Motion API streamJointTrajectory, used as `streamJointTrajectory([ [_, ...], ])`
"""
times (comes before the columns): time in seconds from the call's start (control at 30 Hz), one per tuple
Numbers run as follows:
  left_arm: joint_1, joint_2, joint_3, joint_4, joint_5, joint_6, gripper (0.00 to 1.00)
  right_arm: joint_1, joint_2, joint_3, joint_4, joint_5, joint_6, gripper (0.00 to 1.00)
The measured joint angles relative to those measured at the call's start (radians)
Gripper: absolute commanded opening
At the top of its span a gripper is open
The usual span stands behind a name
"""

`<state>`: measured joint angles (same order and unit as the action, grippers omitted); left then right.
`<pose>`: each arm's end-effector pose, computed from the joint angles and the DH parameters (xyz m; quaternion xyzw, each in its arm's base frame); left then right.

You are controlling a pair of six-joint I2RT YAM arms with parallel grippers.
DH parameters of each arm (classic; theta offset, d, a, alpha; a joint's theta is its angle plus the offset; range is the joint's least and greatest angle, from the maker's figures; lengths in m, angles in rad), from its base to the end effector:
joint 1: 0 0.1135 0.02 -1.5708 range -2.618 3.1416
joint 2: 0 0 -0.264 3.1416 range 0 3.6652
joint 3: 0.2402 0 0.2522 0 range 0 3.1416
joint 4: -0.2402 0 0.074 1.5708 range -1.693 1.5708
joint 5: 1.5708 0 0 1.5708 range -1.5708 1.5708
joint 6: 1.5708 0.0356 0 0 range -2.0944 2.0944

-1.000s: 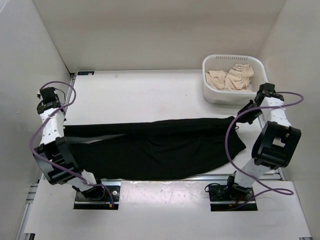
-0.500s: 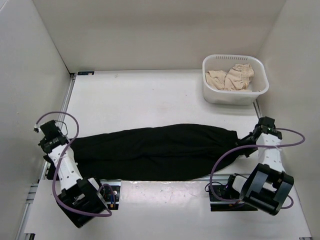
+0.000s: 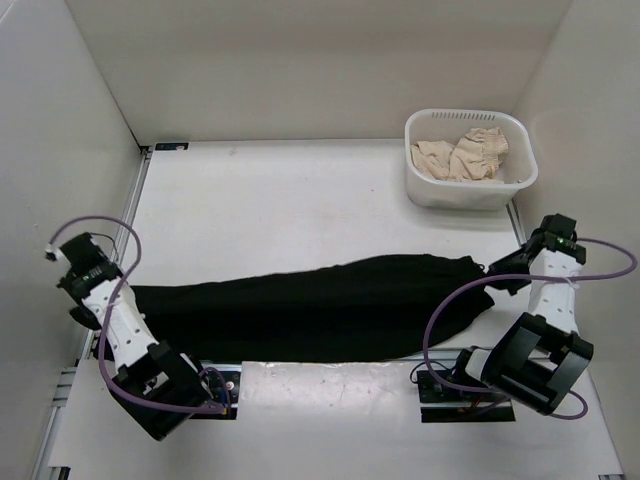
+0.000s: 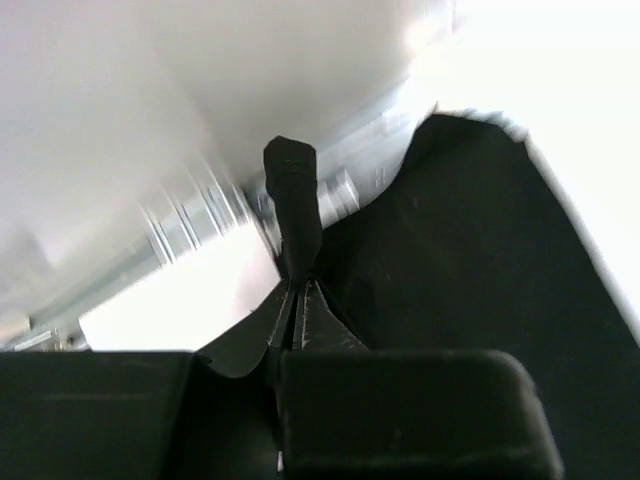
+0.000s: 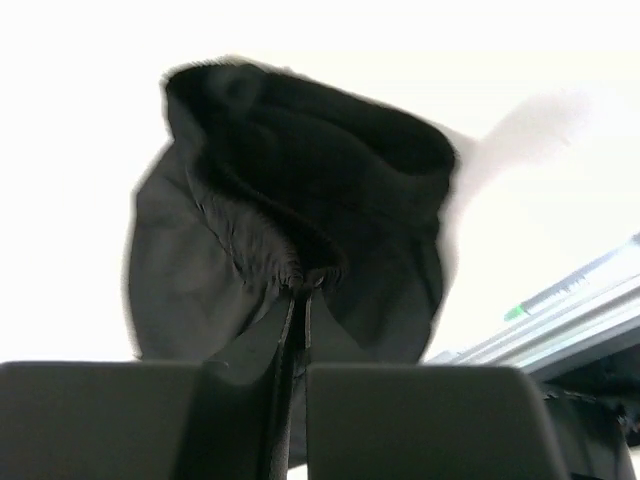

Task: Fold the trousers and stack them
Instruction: Fold the trousers

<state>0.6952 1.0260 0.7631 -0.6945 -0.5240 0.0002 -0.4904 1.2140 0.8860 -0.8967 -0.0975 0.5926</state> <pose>0.1388 0.1390 0.2478 -0.3871 0.8391 0.3315 0.1900 0.1923 -0.0987 0.2358 0.4999 0.8475 0.0567 0.1693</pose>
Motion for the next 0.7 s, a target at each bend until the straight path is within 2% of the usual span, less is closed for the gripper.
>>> streamJointTrajectory([
  [0.07, 0.031, 0.018, 0.077, 0.023, 0.014, -0.002, 0.14, 0.001, 0.0, 0.049, 0.002, -0.015, -0.001, 0.0],
  [0.13, 0.048, 0.009, 0.09, 0.034, 0.025, -0.002, 0.14, 0.002, -0.016, 0.039, -0.008, -0.032, -0.001, 0.0],
  [0.37, 0.114, -0.024, -0.05, 0.037, 0.022, 0.0, 0.14, -0.031, -0.073, -0.129, -0.06, 0.022, -0.008, 0.0],
  [0.57, 0.134, -0.027, -0.119, 0.032, 0.009, 0.0, 0.14, -0.044, -0.119, -0.161, -0.098, 0.161, 0.007, 0.0],
  [0.63, 0.137, -0.027, -0.136, 0.036, 0.007, 0.0, 0.17, -0.048, -0.12, -0.165, -0.104, 0.192, 0.014, 0.11],
  [0.67, 0.139, -0.027, -0.145, 0.036, 0.006, 0.0, 0.25, -0.051, -0.12, -0.165, -0.105, 0.206, 0.021, 0.19],
  [0.7, 0.142, -0.026, -0.153, 0.036, 0.005, 0.003, 0.37, -0.053, -0.12, -0.165, -0.104, 0.22, 0.029, 0.51],
])
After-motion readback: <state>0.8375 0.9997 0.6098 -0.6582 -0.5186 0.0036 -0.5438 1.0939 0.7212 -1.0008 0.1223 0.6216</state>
